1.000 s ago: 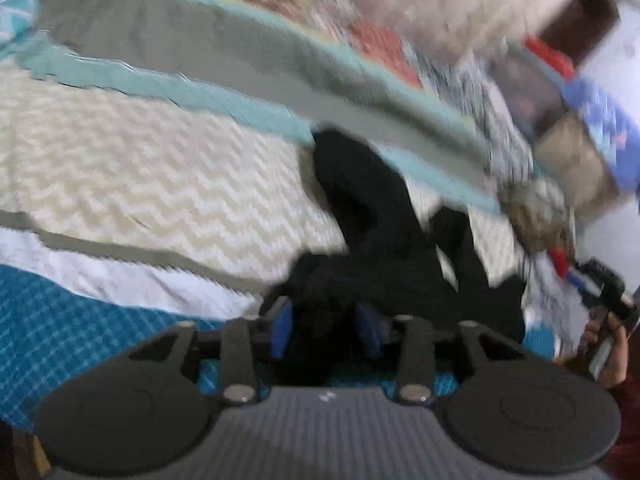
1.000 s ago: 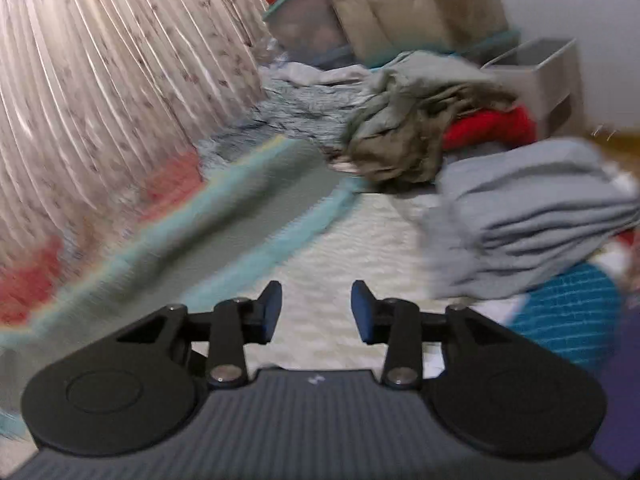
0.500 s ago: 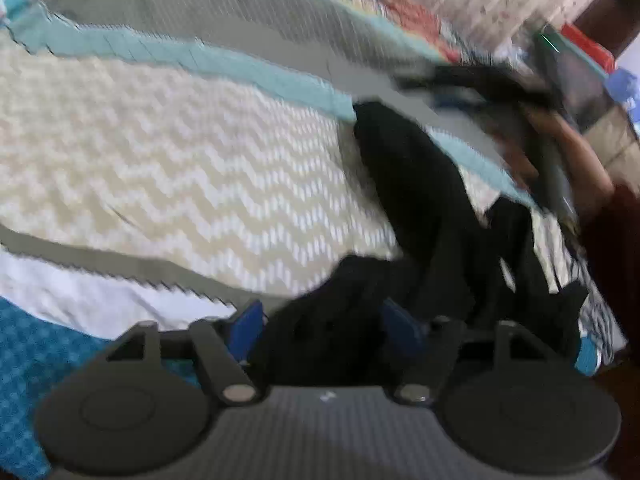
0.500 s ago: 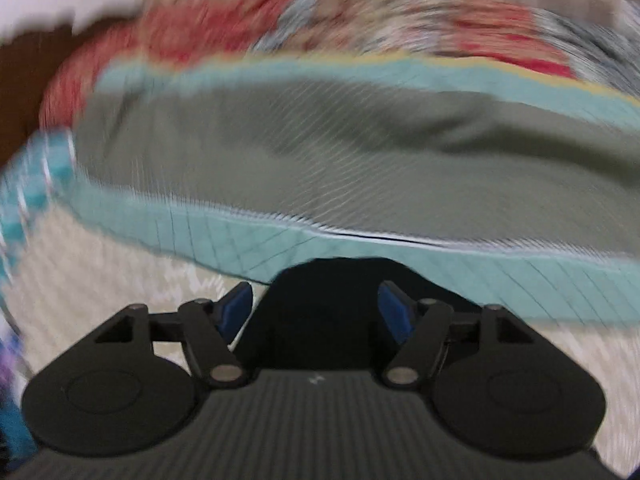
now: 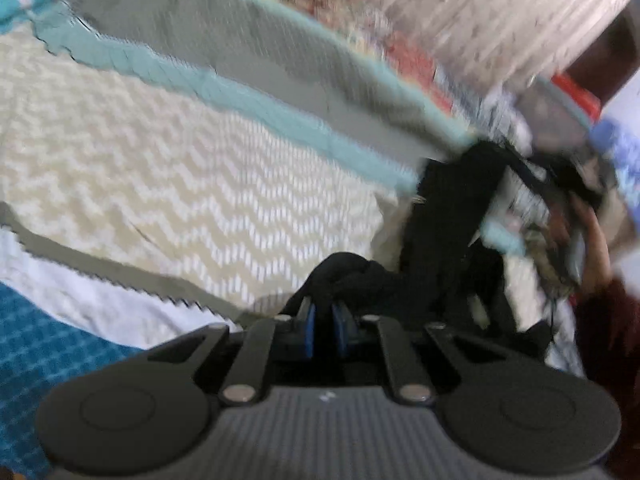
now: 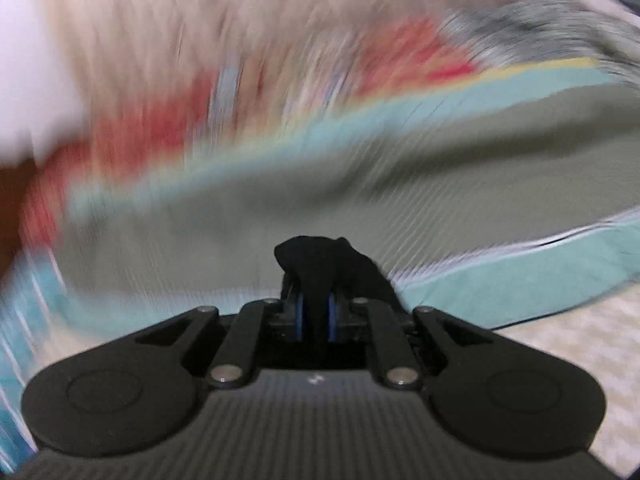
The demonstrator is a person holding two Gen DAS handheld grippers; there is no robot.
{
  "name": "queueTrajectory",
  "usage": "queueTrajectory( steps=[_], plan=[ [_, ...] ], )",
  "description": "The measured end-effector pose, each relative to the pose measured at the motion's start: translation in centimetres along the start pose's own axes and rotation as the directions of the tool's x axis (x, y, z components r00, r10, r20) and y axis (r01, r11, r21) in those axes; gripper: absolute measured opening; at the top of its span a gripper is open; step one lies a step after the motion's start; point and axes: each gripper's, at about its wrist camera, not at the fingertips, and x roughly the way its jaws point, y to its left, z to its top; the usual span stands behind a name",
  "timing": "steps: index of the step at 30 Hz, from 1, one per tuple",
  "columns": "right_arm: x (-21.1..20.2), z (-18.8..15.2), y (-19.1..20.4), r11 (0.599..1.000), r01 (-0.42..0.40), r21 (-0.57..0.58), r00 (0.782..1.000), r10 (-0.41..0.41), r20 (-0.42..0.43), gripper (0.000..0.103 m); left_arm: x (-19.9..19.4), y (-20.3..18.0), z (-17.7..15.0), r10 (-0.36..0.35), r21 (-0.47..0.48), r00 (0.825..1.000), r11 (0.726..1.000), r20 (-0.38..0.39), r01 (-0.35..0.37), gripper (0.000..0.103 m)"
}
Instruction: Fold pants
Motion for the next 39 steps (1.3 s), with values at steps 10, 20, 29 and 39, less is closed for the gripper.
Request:
queueTrajectory(
  steps=[10, 20, 29, 39],
  plan=[
    [-22.4, -10.3, -16.4, 0.925, 0.170, 0.339, 0.958, -0.236, 0.162, 0.012, -1.3, -5.6, -5.6, -0.023, 0.212, 0.994, 0.976, -0.105, 0.045, 0.012],
    [-26.0, -17.5, -22.7, 0.782, 0.350, 0.516, 0.906, -0.422, 0.023, 0.039, -1.9, -7.2, -7.9, 0.081, 0.314, 0.980, 0.949, -0.181, -0.021, 0.052],
    [-22.0, -11.1, -20.8, 0.916, 0.315, 0.249, 0.925, -0.355, 0.136, 0.049, 0.0, -8.9, -8.9, 0.127, 0.388, 0.980, 0.920, -0.152, -0.059, 0.061],
    [-3.4, -9.5, -20.6, 0.865, 0.452, -0.218, 0.843, -0.494, -0.212, 0.053, 3.3, -10.0, -10.6, 0.209, 0.427, 0.951, 0.899, -0.228, -0.095, 0.013]
  ],
)
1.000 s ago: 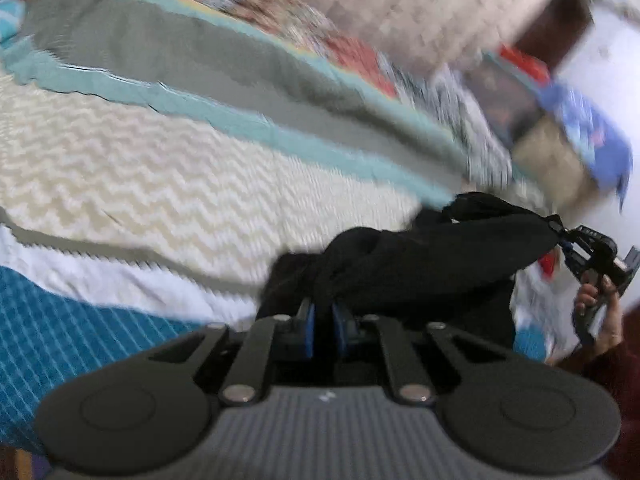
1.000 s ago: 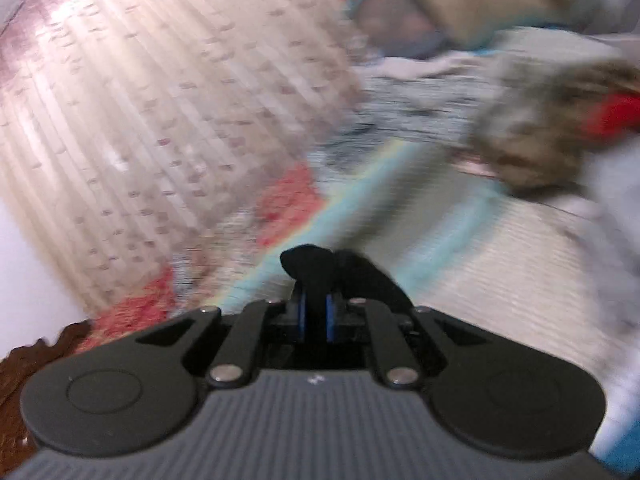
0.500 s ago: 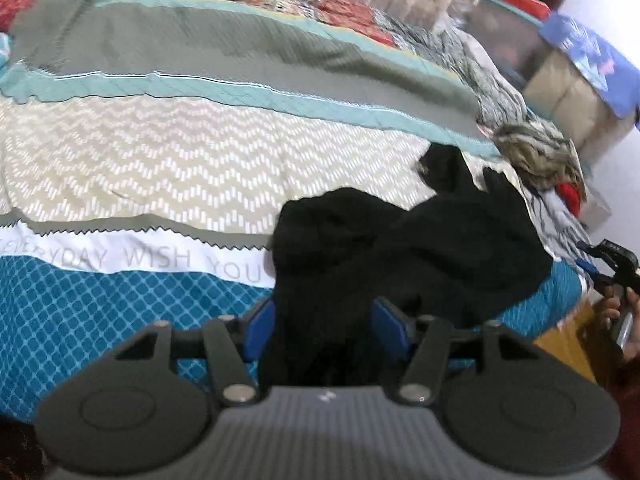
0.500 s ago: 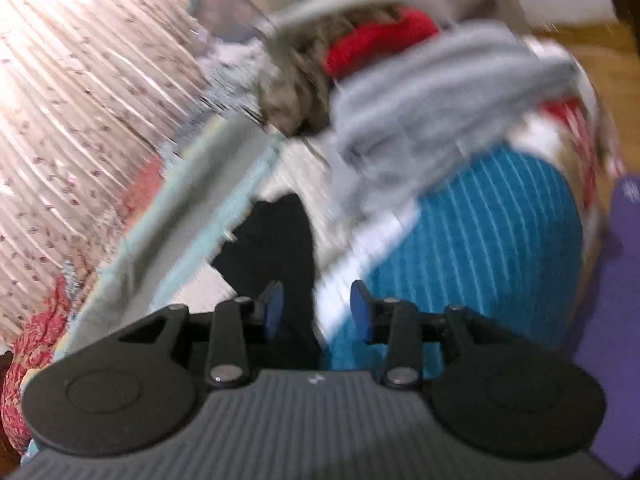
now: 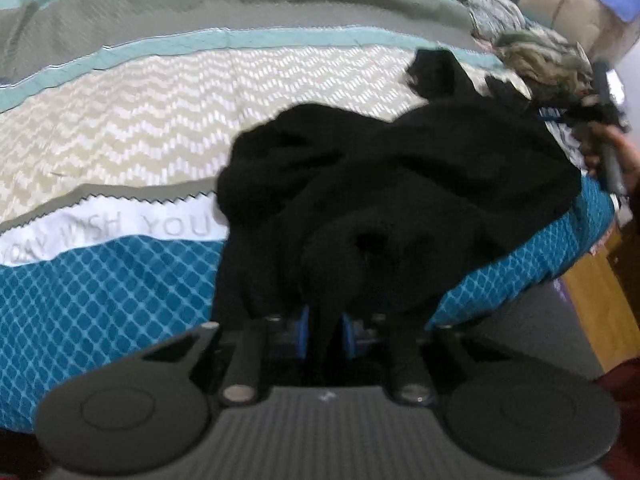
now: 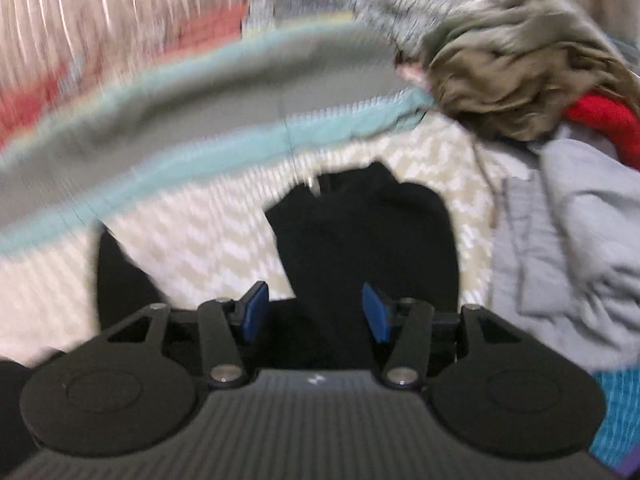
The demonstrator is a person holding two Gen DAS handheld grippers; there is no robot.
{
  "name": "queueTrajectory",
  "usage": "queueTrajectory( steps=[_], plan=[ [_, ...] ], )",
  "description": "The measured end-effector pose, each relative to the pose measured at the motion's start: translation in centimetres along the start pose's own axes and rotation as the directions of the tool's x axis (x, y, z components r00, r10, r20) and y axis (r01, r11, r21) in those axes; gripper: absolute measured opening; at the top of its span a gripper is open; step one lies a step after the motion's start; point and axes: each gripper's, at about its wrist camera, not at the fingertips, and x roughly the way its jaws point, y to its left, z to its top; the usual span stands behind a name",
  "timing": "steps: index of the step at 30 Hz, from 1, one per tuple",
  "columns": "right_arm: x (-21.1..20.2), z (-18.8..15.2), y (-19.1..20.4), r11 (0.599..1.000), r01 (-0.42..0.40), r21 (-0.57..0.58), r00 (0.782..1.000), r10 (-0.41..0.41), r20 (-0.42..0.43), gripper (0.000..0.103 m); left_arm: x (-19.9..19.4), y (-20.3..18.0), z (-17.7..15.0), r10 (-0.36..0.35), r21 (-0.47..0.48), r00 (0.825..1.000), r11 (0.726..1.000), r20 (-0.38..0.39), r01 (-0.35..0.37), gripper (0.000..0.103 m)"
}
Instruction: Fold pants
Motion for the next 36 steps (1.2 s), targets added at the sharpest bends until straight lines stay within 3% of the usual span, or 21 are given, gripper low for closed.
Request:
queueTrajectory(
  steps=[1, 3, 5, 8, 11, 13, 15, 17, 19, 21, 23, 28, 32, 34, 35, 36],
  plan=[
    [1.2, -0.1, -0.1, 0.999, 0.039, -0.019, 0.999, -0.039, -0.026, 0.051, -0.5, 0.4, 0.2, 0.009, -0.004, 1.000, 1.000, 0.016, -0.009, 0.012],
    [1.2, 0.1, -1.2, 0.997, 0.068, 0.043, 0.998, -0.068, 0.002, 0.010, -2.3, 1.5, 0.4, 0.031, -0.031, 0.997, 0.999, 0.074, -0.029, 0.012],
    [-0.7, 0.6, -3.8, 0.976, -0.005, 0.218, 0.997, -0.011, 0.074, 0.011, -4.1, 2.8, 0.7, 0.048, -0.068, 0.991, 0.997, 0.128, -0.039, 0.011],
    [-5.8, 1.3, -7.0, 0.918, -0.127, 0.377, 0.973, 0.042, 0.227, 0.010, -7.7, 5.8, 1.7, 0.076, -0.156, 0.971, 0.987, 0.225, -0.041, 0.011],
    [-11.9, 1.9, -9.6, 0.845, -0.269, 0.463, 0.922, 0.086, 0.378, 0.010, -11.9, 8.7, 2.6, 0.112, -0.248, 0.931, 0.968, 0.347, -0.024, 0.011],
    [-15.6, 1.9, -11.1, 0.772, -0.385, 0.506, 0.872, 0.126, 0.472, 0.010, -14.5, 10.6, 2.8, 0.119, -0.304, 0.899, 0.952, 0.421, 0.016, 0.011],
    [-18.4, 1.9, -11.6, 0.725, -0.456, 0.517, 0.831, 0.139, 0.539, 0.010, -16.6, 12.0, 3.1, 0.133, -0.333, 0.868, 0.942, 0.477, 0.038, 0.011],
    [-20.4, 2.1, -11.2, 0.697, -0.516, 0.498, 0.791, 0.165, 0.589, 0.010, -17.9, 13.2, 3.9, 0.122, -0.347, 0.842, 0.934, 0.525, 0.081, 0.011],
    [-21.0, 2.9, -9.9, 0.708, -0.527, 0.471, 0.779, 0.180, 0.601, 0.010, -18.7, 14.2, 4.9, 0.127, -0.360, 0.824, 0.928, 0.552, 0.097, 0.011],
    [-19.9, 4.0, -8.3, 0.734, -0.517, 0.441, 0.787, 0.205, 0.581, 0.010, -18.2, 15.3, 6.5, 0.169, -0.375, 0.819, 0.925, 0.549, 0.061, 0.011],
    [-17.5, 5.5, -6.4, 0.768, -0.485, 0.420, 0.813, 0.218, 0.540, 0.010, -16.4, 16.4, 8.1, 0.197, -0.397, 0.823, 0.917, 0.532, 0.036, 0.011],
    [-8.7, 10.2, -2.1, 0.806, -0.409, 0.427, 0.875, 0.215, 0.434, 0.010, -9.3, 21.6, 13.0, 0.229, -0.486, 0.877, 0.874, 0.422, 0.006, 0.011],
    [-3.1, 14.9, 1.1, 0.817, -0.359, 0.451, 0.896, 0.167, 0.411, 0.011, -4.7, 23.4, 16.9, 0.255, -0.521, 0.890, 0.853, 0.379, -0.022, 0.011],
    [-0.6, 16.7, 2.4, 0.812, -0.366, 0.455, 0.899, 0.181, 0.400, 0.017, -2.1, 23.4, 18.9, 0.297, -0.540, 0.880, 0.840, 0.371, -0.056, 0.024],
    [0.3, 16.8, 2.7, 0.816, -0.342, 0.467, 0.913, 0.171, 0.371, 0.027, -0.6, 23.0, 19.8, 0.327, -0.539, 0.883, 0.836, 0.338, -0.103, 0.032],
    [1.2, 16.5, 3.0, 0.821, -0.291, 0.491, 0.936, 0.139, 0.323, 0.045, 1.1, 22.7, 20.4, 0.355, -0.533, 0.894, 0.830, 0.275, -0.166, 0.046]
  ],
)
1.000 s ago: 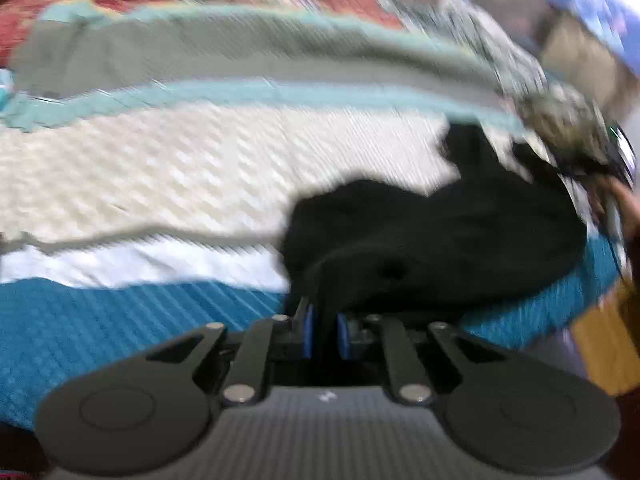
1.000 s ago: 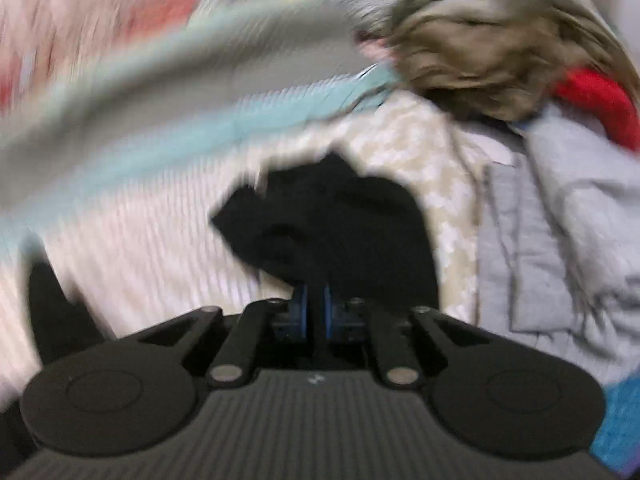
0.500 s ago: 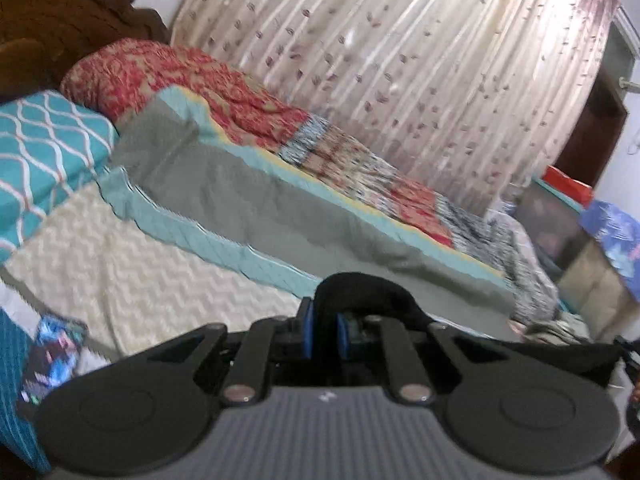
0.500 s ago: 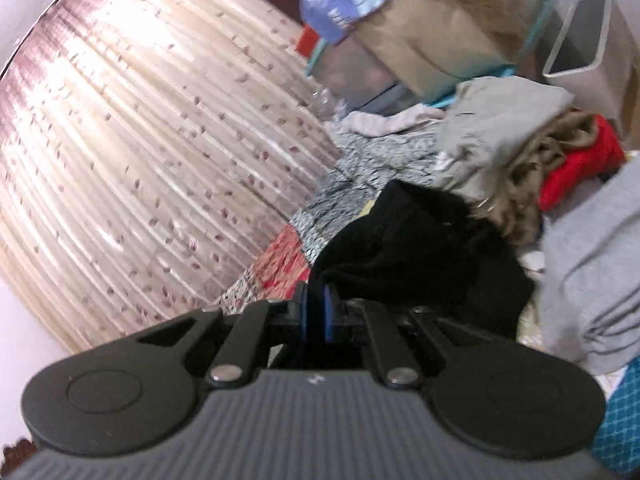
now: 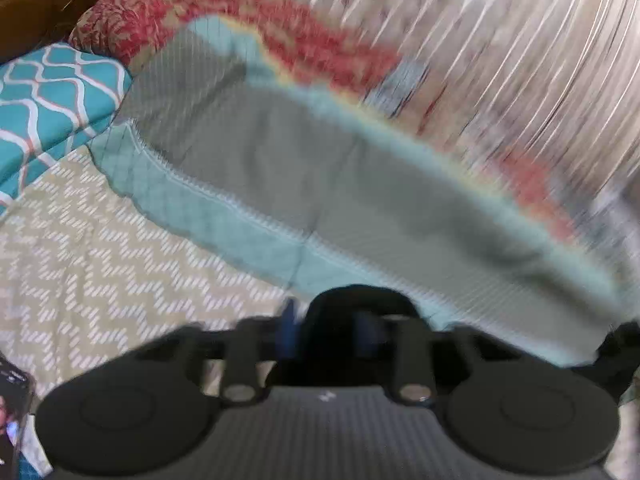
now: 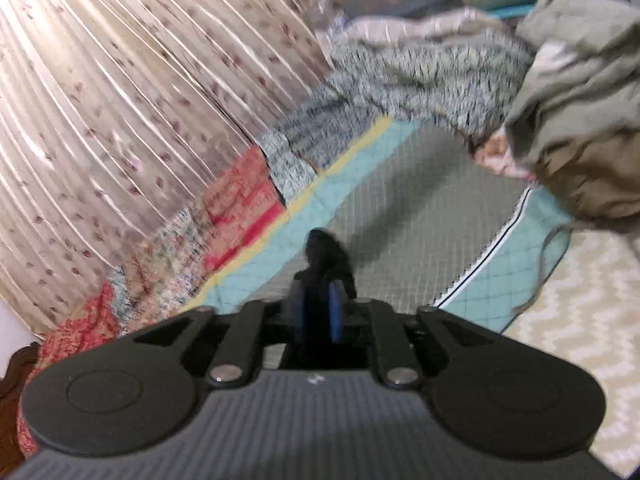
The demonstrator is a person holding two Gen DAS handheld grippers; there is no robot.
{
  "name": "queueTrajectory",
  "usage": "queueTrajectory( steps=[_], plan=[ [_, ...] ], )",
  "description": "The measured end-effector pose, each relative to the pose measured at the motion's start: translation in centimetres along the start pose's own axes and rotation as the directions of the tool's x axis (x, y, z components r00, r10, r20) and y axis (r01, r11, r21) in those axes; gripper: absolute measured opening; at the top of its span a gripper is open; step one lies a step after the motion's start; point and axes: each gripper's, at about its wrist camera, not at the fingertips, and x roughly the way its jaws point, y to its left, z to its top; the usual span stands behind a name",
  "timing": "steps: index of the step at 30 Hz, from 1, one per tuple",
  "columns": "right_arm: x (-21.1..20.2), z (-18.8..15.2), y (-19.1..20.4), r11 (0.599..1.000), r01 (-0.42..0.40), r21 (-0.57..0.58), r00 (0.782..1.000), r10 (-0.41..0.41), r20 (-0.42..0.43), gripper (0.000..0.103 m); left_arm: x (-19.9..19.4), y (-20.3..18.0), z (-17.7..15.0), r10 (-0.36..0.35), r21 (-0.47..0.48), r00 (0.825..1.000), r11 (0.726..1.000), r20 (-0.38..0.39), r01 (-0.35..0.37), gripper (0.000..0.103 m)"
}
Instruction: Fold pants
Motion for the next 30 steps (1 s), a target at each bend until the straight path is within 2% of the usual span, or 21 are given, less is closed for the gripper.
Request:
queueTrajectory(
  steps=[1, 2, 4, 6, 8, 10, 12, 14, 15, 17, 18, 20, 21, 22, 23, 24, 26, 28, 30],
  plan=[
    [-0.2, -0.8, -0.2, 1.000, 0.019, -0.001, 1.000, -0.019, -0.013, 0.046, 1.0, -0.6, -0.7, 0.030, 0.022, 0.999, 0.999, -0.037, -0.029, 0.044],
    [-0.5, -1.7, -0.8, 1.000, -0.010, -0.019, 0.999, 0.009, -0.034, 0.046, 1.2, -0.7, -1.6, 0.013, 0.034, 0.998, 0.999, -0.061, -0.011, 0.044],
    [-2.1, -3.5, -2.1, 0.992, -0.078, -0.096, 0.993, 0.068, -0.099, 0.044, -0.1, -0.1, -3.6, -0.048, 0.039, 0.996, 0.998, -0.072, 0.051, 0.047],
    [-4.8, -5.8, -3.9, 0.973, -0.110, -0.203, 0.983, 0.076, -0.170, 0.044, -2.3, 1.4, -6.2, -0.086, 0.019, 0.993, 0.996, -0.081, 0.087, 0.054],
    [-7.9, -7.9, -6.7, 0.964, -0.128, -0.233, 0.973, 0.077, -0.217, 0.045, -4.3, 2.9, -8.8, -0.139, -0.027, 0.982, 0.990, -0.126, 0.136, 0.056],
    [-11.0, -9.7, -10.6, 0.978, -0.129, -0.162, 0.961, 0.083, -0.265, 0.046, -6.0, 4.5, -11.9, -0.224, -0.086, 0.956, 0.974, -0.190, 0.212, 0.059],
    [-13.8, -11.5, -14.1, 0.991, -0.119, -0.066, 0.952, 0.095, -0.292, 0.046, -6.8, 5.1, -14.9, -0.282, -0.132, 0.923, 0.958, -0.261, 0.255, 0.062],
    [-16.3, -12.9, -16.5, 0.994, -0.109, 0.031, 0.947, 0.113, -0.299, 0.047, -7.2, 5.3, -17.1, -0.320, -0.181, 0.901, 0.944, -0.292, 0.277, 0.074],
    [-17.1, -13.6, -17.5, 0.989, -0.117, 0.091, 0.943, 0.139, -0.302, 0.049, -7.1, 5.2, -18.0, -0.346, -0.208, 0.889, 0.933, -0.298, 0.294, 0.085],
    [-17.9, -14.2, -18.9, 0.964, -0.140, 0.225, 0.932, 0.206, -0.299, 0.051, -6.4, 4.7, -18.9, -0.370, -0.244, 0.879, 0.921, -0.301, 0.304, 0.089],
    [-17.5, -14.5, -19.3, 0.949, -0.142, 0.283, 0.923, 0.231, -0.309, 0.052, -5.7, 4.3, -19.1, -0.393, -0.260, 0.866, 0.911, -0.310, 0.320, 0.087],
    [-16.2, -15.7, -19.3, 0.923, -0.138, 0.358, 0.896, 0.271, -0.352, 0.051, -4.4, 3.1, -19.5, -0.410, -0.273, 0.855, 0.903, -0.316, 0.332, 0.073],
    [-15.8, -16.3, -19.1, 0.912, -0.141, 0.384, 0.883, 0.291, -0.367, 0.046, -3.7, 2.4, -19.5, -0.428, -0.273, 0.843, 0.896, -0.325, 0.349, 0.044],
    [-15.4, -16.8, -18.7, 0.902, -0.142, 0.408, 0.873, 0.309, -0.378, 0.037, -3.0, 1.7, -19.4, -0.449, -0.276, 0.827, 0.888, -0.339, 0.369, 0.010],
    [-15.6, -16.8, -18.1, 0.903, -0.133, 0.409, 0.877, 0.299, -0.376, 0.015, -2.7, 1.2, -19.3, -0.461, -0.284, 0.816, 0.882, -0.349, 0.377, 0.008],
    [-16.4, -16.6, -17.4, 0.914, -0.117, 0.390, 0.899, 0.264, -0.348, 0.015, -3.1, 0.8, -19.2, -0.446, -0.275, 0.829, 0.889, -0.338, 0.366, 0.008],
    [-19.3, -15.3, -16.2, 0.934, -0.143, 0.328, 0.940, 0.232, -0.250, 0.014, -4.8, 0.5, -18.6, -0.430, -0.231, 0.846, 0.899, -0.315, 0.371, 0.008],
    [-23.3, -13.5, -14.7, 0.943, -0.191, 0.274, 0.967, 0.229, -0.116, 0.014, -7.6, 1.0, -18.1, -0.462, -0.224, 0.841, 0.884, -0.281, 0.411, 0.007],
    [-28.1, -11.6, -12.8, 0.948, -0.256, 0.187, 0.967, 0.253, 0.044, 0.013, -10.4, 1.7, -17.3, -0.496, -0.217, 0.831, 0.866, -0.252, 0.451, 0.007]
  ],
)
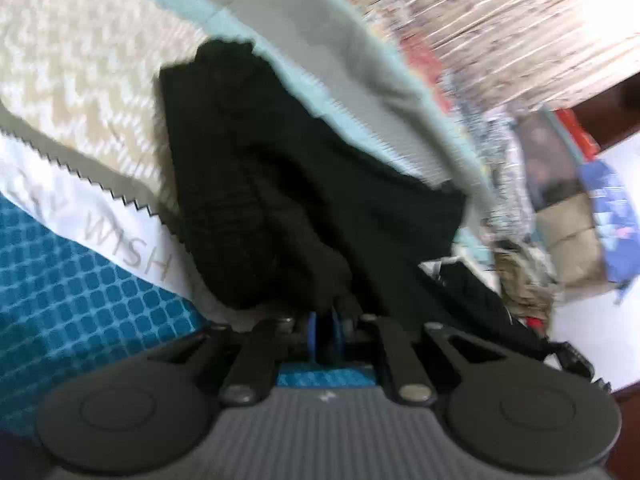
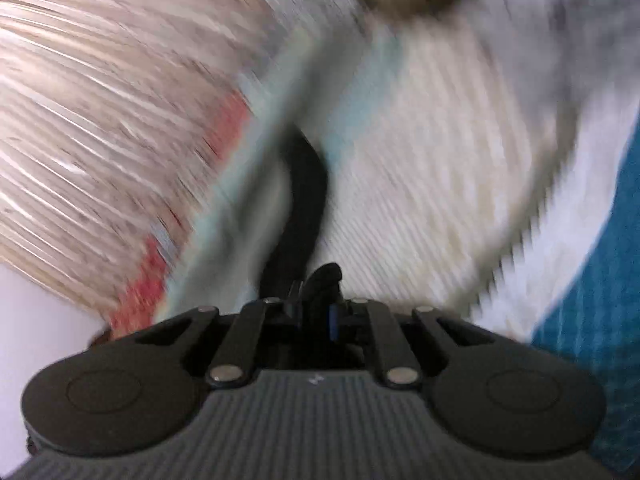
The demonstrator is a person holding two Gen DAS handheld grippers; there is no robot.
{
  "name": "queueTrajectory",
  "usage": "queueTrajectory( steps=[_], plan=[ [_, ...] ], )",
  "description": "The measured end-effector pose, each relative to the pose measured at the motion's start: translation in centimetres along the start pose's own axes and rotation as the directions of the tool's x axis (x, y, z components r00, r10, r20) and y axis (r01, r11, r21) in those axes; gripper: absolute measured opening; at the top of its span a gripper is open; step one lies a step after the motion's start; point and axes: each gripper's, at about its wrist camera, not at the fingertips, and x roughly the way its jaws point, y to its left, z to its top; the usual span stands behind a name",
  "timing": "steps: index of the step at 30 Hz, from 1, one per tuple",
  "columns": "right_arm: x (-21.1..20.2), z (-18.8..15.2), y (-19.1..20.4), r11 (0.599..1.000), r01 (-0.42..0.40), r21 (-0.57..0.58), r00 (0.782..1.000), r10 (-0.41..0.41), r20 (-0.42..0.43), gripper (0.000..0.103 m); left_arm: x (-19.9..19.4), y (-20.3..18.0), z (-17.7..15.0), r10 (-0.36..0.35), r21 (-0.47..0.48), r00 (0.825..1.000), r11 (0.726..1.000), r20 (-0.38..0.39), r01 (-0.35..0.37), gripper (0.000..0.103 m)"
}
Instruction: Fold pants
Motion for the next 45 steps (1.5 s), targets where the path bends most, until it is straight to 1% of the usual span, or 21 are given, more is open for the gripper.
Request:
queueTrajectory(
  steps=[3, 5, 7, 9, 10, 11, 12, 15, 17, 18, 19, 21, 26, 29, 31, 33, 36, 39, 41, 42, 45],
  plan=[
    [-4.4, 1.6, 6.2, 0.984, -0.037, -0.176, 0.985, 0.066, 0.159, 0.009, -4.4, -0.7, -0.2, -0.036, 0.035, 0.998, 0.999, 0.058, 0.034, 0.007],
    [-4.9, 1.8, 9.3, 0.964, 0.000, -0.266, 0.981, 0.052, 0.189, 0.009, -6.6, 0.1, -0.2, -0.020, 0.027, 0.995, 0.999, 0.097, 0.017, 0.007],
    [-3.2, 1.2, 11.2, 0.945, 0.010, -0.327, 0.985, 0.046, 0.163, 0.010, -8.0, 1.5, 0.0, 0.032, -0.002, 0.992, 0.999, 0.123, -0.032, 0.007],
    [0.1, 0.1, 11.2, 0.943, 0.023, -0.331, 0.995, 0.010, 0.098, 0.020, -8.7, 3.4, 0.1, 0.086, -0.064, 0.987, 0.995, 0.135, -0.078, 0.007],
    [2.0, -0.5, 10.4, 0.942, 0.030, -0.335, 0.999, -0.014, 0.051, 0.026, -8.7, 4.1, 0.1, 0.105, -0.093, 0.986, 0.991, 0.128, -0.093, 0.007],
    [3.9, -1.0, 9.5, 0.935, 0.035, -0.352, 0.999, -0.038, -0.001, 0.045, -8.6, 5.0, 0.1, 0.127, -0.116, 0.985, 0.987, 0.114, -0.114, 0.007],
    [5.7, -1.6, 8.0, 0.925, 0.070, -0.375, 0.995, -0.089, -0.036, 0.047, -8.3, 5.7, -0.1, 0.157, -0.129, 0.983, 0.981, 0.095, -0.144, 0.007],
    [7.5, -2.1, 3.2, 0.905, 0.231, -0.357, 0.958, -0.276, -0.081, 0.045, -6.9, 6.6, -0.7, 0.227, -0.131, 0.973, 0.967, 0.047, -0.220, 0.011],
    [4.5, -1.4, -1.1, 0.966, 0.198, -0.163, 0.974, -0.213, -0.079, 0.045, -6.5, 6.4, -1.5, 0.244, -0.134, 0.969, 0.962, 0.045, -0.236, 0.018],
    [2.8, -1.2, -2.4, 0.975, 0.195, -0.111, 0.978, -0.201, -0.048, 0.045, -6.5, 6.5, -1.5, 0.246, -0.132, 0.968, 0.962, 0.046, -0.239, 0.030],
    [0.9, -0.7, -3.7, 0.971, 0.220, -0.093, 0.975, -0.221, -0.007, 0.045, -6.5, 6.4, -1.7, 0.255, -0.130, 0.966, 0.960, 0.048, -0.247, 0.045],
    [-2.3, 0.3, -5.6, 0.948, 0.301, -0.108, 0.953, -0.295, 0.064, 0.045, -6.8, 6.6, -1.8, 0.280, -0.115, 0.958, 0.955, 0.059, -0.272, 0.056],
    [-4.9, 1.2, -8.7, 0.929, 0.366, -0.057, 0.930, -0.362, 0.068, 0.046, -6.1, 6.6, -3.8, 0.267, -0.106, 0.963, 0.959, 0.027, -0.263, 0.063],
    [-2.7, -1.4, -7.0, 0.918, 0.363, -0.161, 0.931, -0.362, 0.038, 0.052, -5.6, 6.2, -5.3, 0.266, -0.099, 0.964, 0.960, 0.024, -0.262, 0.069],
    [-1.2, -3.6, -5.0, 0.893, 0.330, -0.306, 0.939, -0.344, 0.010, 0.056, -5.0, 5.6, -5.7, 0.268, -0.075, 0.963, 0.961, 0.016, -0.266, 0.069],
    [-0.1, -6.0, -2.9, 0.831, 0.267, -0.488, 0.946, -0.322, -0.031, 0.057, -4.4, 5.0, -5.8, 0.280, -0.052, 0.960, 0.959, 0.018, -0.278, 0.066],
    [1.1, -9.8, -0.4, 0.665, 0.185, -0.723, 0.941, -0.333, -0.066, 0.059, -2.9, 4.7, -5.4, 0.284, -0.040, 0.959, 0.958, 0.003, -0.283, 0.065],
    [2.2, -12.2, 0.0, 0.480, 0.165, -0.861, 0.918, -0.394, -0.044, 0.063, -1.5, 4.4, -5.4, 0.288, -0.026, 0.958, 0.957, -0.010, -0.288, 0.051],
    [3.3, -12.0, -1.6, 0.418, 0.206, -0.885, 0.890, -0.456, -0.008, 0.061, -0.8, 4.5, -5.5, 0.288, -0.024, 0.957, 0.957, -0.026, -0.289, 0.039],
    [3.4, -11.5, -2.3, 0.418, 0.225, -0.880, 0.882, -0.471, 0.002, 0.053, -0.6, 4.5, -5.5, 0.288, -0.023, 0.957, 0.957, -0.031, -0.289, 0.032],
    [3.1, -8.6, -3.3, 0.537, 0.221, -0.814, 0.906, -0.422, -0.033, 0.024, -1.1, 4.6, -5.7, 0.271, -0.031, 0.962, 0.962, -0.030, -0.272, 0.010]
  ],
)
